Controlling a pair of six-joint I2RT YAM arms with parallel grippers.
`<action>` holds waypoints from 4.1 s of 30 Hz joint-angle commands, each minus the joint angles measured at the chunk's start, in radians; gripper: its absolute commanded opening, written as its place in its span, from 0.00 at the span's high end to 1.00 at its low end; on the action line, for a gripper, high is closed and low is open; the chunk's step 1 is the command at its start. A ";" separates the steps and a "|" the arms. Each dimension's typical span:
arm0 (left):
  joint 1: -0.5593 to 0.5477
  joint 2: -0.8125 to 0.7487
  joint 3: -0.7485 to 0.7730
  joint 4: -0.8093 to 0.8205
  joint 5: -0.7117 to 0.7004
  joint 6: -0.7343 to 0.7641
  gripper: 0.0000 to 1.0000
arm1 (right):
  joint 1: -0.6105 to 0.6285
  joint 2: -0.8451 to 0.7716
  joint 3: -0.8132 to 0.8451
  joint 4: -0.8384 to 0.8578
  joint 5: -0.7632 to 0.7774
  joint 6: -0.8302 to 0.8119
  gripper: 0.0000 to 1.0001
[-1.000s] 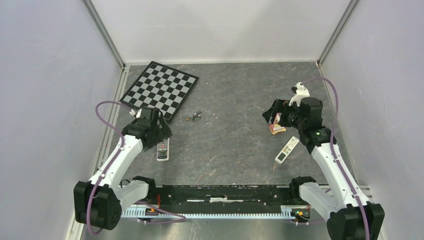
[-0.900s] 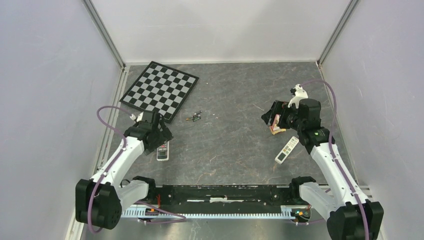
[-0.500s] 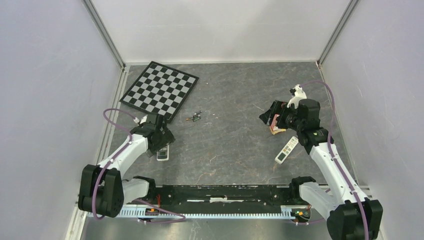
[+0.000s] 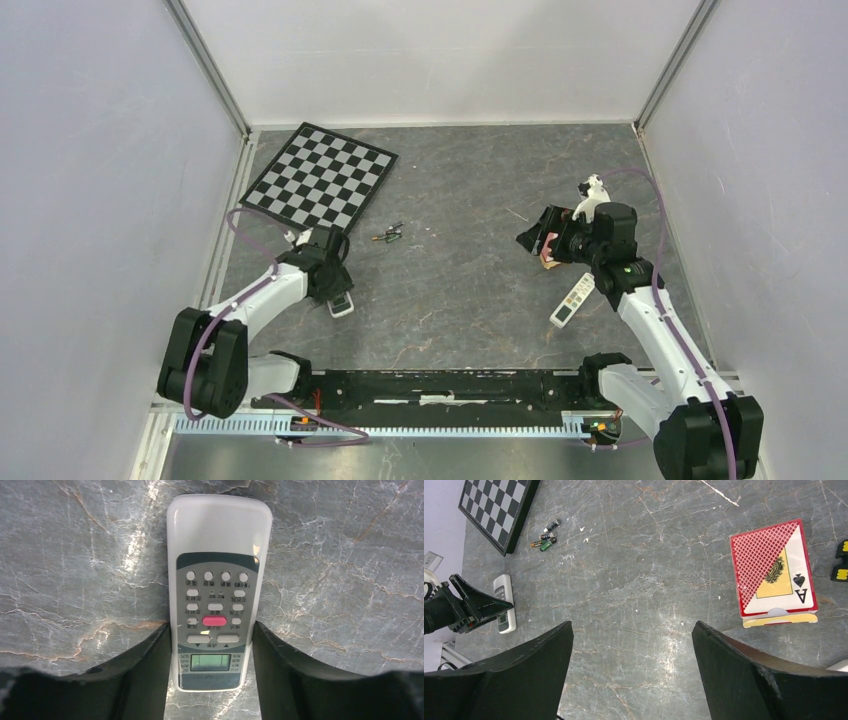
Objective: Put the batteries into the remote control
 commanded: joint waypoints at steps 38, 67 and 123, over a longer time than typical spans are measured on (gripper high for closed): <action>-0.415 -0.181 0.025 0.592 0.497 0.264 0.61 | 0.609 0.335 0.067 0.460 0.201 0.455 0.22; -0.533 -0.272 0.009 0.828 0.441 0.951 0.04 | 0.512 0.445 0.477 -0.223 0.422 0.809 1.00; -0.402 -0.128 0.192 0.717 0.842 0.220 0.98 | 0.286 0.021 0.129 0.385 -0.416 -0.274 0.02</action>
